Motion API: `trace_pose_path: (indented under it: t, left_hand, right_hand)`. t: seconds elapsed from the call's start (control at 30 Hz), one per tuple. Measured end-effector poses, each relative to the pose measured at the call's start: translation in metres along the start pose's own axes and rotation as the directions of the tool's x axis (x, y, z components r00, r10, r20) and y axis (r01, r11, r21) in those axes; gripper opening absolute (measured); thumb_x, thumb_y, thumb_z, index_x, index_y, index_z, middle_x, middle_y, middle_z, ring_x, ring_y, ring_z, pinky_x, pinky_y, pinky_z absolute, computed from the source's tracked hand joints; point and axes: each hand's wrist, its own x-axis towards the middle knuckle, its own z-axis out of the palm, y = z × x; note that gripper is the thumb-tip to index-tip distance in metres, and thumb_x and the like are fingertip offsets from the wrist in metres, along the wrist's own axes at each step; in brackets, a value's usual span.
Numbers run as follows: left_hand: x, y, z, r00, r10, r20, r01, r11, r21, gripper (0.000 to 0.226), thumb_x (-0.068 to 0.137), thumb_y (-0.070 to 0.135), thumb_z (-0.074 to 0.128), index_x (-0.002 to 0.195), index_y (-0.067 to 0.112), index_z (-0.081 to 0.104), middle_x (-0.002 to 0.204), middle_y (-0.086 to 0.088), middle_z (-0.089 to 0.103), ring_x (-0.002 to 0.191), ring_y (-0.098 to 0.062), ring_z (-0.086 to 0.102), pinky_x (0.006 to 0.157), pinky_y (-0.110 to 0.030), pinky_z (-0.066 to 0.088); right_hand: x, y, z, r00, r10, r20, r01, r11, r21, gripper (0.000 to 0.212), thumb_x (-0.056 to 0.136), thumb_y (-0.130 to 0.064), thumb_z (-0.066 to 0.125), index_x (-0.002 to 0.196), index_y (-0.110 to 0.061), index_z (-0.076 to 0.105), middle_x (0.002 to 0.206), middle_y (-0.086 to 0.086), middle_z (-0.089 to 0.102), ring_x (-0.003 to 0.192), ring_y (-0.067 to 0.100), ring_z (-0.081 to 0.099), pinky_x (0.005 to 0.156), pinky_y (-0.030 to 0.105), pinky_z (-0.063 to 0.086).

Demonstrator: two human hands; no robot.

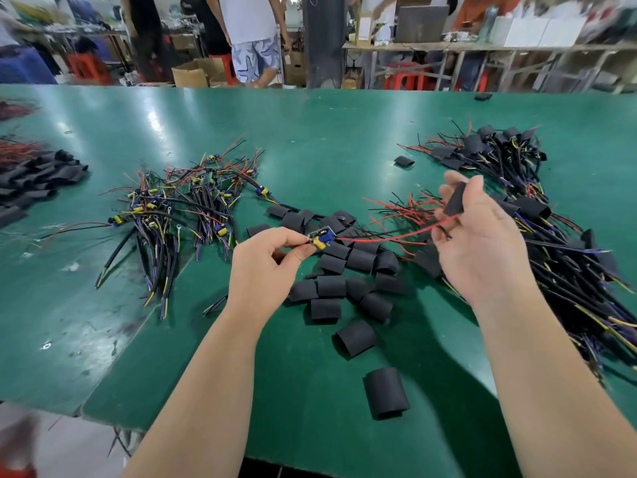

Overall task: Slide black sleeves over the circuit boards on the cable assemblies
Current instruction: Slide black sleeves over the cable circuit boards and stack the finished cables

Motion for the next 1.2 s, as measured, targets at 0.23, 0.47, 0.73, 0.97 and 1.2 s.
trace_pose_path:
  t: [0.23, 0.47, 0.73, 0.97, 1.2]
  left_hand:
    - [0.0, 0.002, 0.0, 1.0, -0.014, -0.003, 0.014, 1.0, -0.001, 0.035, 0.082, 0.022, 0.073, 0.069, 0.053, 0.064, 0.059, 0.016, 0.059, 0.057, -0.025, 0.057, 0.051, -0.031, 0.044]
    - [0.0, 0.003, -0.001, 0.999, -0.001, -0.033, 0.001, 1.0, 0.009, 0.03, 0.081, 0.021, 0.073, 0.069, 0.046, 0.063, 0.058, 0.023, 0.058, 0.054, -0.017, 0.055, 0.049, -0.018, 0.039]
    - [0.0, 0.002, 0.0, 0.999, 0.007, -0.034, -0.007, 1.0, 0.003, 0.03, 0.082, 0.022, 0.073, 0.072, 0.048, 0.062, 0.06, 0.026, 0.058, 0.049, -0.002, 0.046, 0.046, -0.013, 0.037]
    - [0.0, 0.003, -0.001, 0.998, 0.025, -0.058, -0.022, 0.998, 0.05, 0.018, 0.082, 0.019, 0.074, 0.077, 0.036, 0.068, 0.064, 0.031, 0.058, 0.05, 0.0, 0.047, 0.048, -0.009, 0.035]
    - [-0.004, 0.015, -0.001, 0.998, 0.055, -0.018, -0.056, 0.996, -0.069, 0.02, 0.082, 0.019, 0.074, 0.073, 0.035, 0.068, 0.052, 0.023, 0.055, 0.043, -0.004, 0.039, 0.045, -0.008, 0.027]
  right_hand:
    - [0.0, -0.006, -0.009, 0.999, -0.028, -0.034, 0.034, 0.985, 0.168, 0.022, 0.095, -0.043, 0.05, 0.096, -0.024, 0.062, 0.089, -0.006, 0.071, 0.074, 0.008, 0.066, 0.073, 0.02, 0.043]
    - [-0.004, -0.007, -0.005, 0.998, 0.064, -0.021, -0.057, 0.971, 0.234, 0.031, 0.089, -0.048, 0.056, 0.09, -0.018, 0.055, 0.083, 0.003, 0.075, 0.084, 0.014, 0.073, 0.065, 0.019, 0.048]
    - [-0.008, -0.006, 0.004, 0.993, 0.12, 0.016, -0.12, 0.96, 0.252, 0.045, 0.077, -0.052, 0.06, 0.101, -0.015, 0.052, 0.077, 0.003, 0.074, 0.076, 0.013, 0.073, 0.056, 0.016, 0.051]
    - [-0.011, -0.005, 0.004, 0.997, 0.029, 0.065, -0.039, 0.988, 0.15, 0.039, 0.07, -0.05, 0.063, 0.087, -0.015, 0.058, 0.084, 0.007, 0.074, 0.074, 0.015, 0.071, 0.063, 0.018, 0.051]
    - [-0.015, 0.007, 0.012, 0.991, 0.006, 0.136, -0.028, 0.985, 0.167, 0.02, 0.07, -0.026, 0.066, 0.087, -0.016, 0.067, 0.08, 0.0, 0.069, 0.058, 0.003, 0.05, 0.055, 0.014, 0.039]
